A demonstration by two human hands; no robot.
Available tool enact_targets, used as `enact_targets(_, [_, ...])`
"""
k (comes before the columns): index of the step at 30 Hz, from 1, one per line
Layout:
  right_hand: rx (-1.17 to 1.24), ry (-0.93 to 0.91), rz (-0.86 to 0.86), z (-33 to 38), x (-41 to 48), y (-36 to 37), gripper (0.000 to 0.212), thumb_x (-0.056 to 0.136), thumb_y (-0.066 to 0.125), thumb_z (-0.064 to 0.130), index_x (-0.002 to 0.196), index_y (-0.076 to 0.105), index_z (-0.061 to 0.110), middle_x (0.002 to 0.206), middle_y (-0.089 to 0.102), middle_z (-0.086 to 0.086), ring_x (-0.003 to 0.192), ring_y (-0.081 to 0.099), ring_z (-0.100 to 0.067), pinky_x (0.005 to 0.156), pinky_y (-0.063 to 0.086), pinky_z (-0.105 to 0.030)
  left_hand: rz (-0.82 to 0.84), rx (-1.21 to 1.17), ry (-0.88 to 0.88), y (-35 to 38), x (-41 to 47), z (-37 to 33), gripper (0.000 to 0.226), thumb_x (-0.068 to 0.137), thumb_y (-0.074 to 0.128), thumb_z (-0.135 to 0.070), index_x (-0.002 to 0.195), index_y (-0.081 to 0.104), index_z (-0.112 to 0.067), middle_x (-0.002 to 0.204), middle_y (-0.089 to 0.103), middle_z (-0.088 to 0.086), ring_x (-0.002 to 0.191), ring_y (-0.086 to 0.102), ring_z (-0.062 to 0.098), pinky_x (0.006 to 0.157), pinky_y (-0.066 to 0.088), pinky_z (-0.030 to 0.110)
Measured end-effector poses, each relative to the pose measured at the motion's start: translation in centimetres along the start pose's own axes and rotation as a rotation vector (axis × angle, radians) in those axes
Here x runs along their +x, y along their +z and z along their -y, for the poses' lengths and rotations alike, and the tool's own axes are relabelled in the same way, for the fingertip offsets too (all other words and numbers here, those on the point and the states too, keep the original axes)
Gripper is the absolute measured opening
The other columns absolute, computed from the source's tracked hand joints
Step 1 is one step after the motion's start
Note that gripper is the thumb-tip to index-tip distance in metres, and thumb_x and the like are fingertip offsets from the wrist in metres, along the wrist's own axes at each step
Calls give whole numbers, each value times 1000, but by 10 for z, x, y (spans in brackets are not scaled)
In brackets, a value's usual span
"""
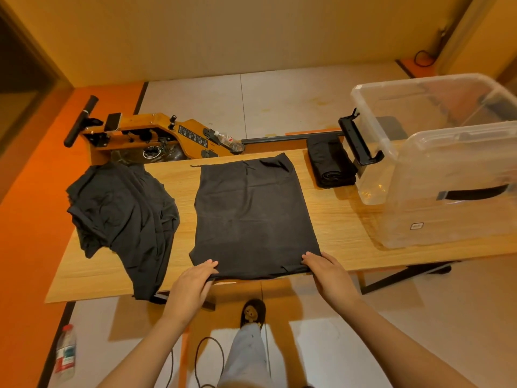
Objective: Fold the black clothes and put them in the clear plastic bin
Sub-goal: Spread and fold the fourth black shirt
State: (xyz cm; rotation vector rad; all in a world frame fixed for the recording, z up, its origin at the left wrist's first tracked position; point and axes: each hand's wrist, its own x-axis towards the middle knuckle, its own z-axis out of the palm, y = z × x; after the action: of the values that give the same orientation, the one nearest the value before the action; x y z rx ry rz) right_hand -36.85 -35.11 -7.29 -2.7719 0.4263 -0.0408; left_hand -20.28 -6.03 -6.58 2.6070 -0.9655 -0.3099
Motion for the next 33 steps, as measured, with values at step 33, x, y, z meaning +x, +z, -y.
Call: enact_targets(33, [127,-76,79,8,-13,-34,20,98,51,24,115,61,24,104,69,6,96,61,-13,73,42,-21,-27,-158,-164,-10,-32,-6,26,89,62,-6,87,58,-31,89,58,-15,87,53,1,73,40,8])
